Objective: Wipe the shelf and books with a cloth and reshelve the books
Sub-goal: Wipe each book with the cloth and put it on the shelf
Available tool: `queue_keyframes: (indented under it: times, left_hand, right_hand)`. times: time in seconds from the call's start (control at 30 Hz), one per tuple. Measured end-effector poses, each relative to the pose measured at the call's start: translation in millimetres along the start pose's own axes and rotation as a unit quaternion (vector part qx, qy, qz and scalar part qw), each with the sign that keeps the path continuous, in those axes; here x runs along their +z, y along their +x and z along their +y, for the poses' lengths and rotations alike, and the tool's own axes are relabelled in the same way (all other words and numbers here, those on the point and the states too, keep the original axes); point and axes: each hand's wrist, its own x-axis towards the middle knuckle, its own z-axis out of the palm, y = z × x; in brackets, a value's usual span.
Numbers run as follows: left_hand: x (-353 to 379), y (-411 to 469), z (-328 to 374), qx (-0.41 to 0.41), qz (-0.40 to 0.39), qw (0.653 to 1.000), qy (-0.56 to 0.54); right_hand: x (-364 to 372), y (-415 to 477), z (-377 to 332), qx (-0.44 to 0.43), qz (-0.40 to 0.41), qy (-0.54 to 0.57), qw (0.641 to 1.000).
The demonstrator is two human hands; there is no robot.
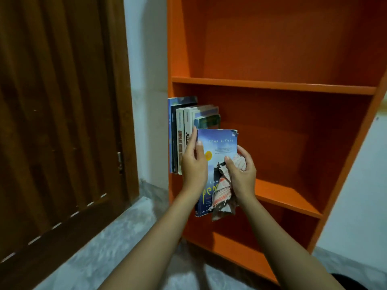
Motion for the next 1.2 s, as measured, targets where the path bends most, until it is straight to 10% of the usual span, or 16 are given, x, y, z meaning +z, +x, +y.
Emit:
queue_keyframes:
  times: [0.2, 0.8, 1.2]
  left_hand:
    - [39, 18, -38, 0.072, -0.087, 0.983, 0.144]
    - [59, 81, -124, 0.174, 0.041, 0.951, 0.251]
    - [44, 90, -142, 0.231, 0.044, 0.866, 0.442]
  right_hand:
    - [-13, 60, 26, -0.036, -0.036, 0.036, 0.998]
    - [56, 155, 99, 0.008, -0.09, 0.184, 0.979]
    - [56, 153, 110, 0.006, -0.088, 0.103, 0.991]
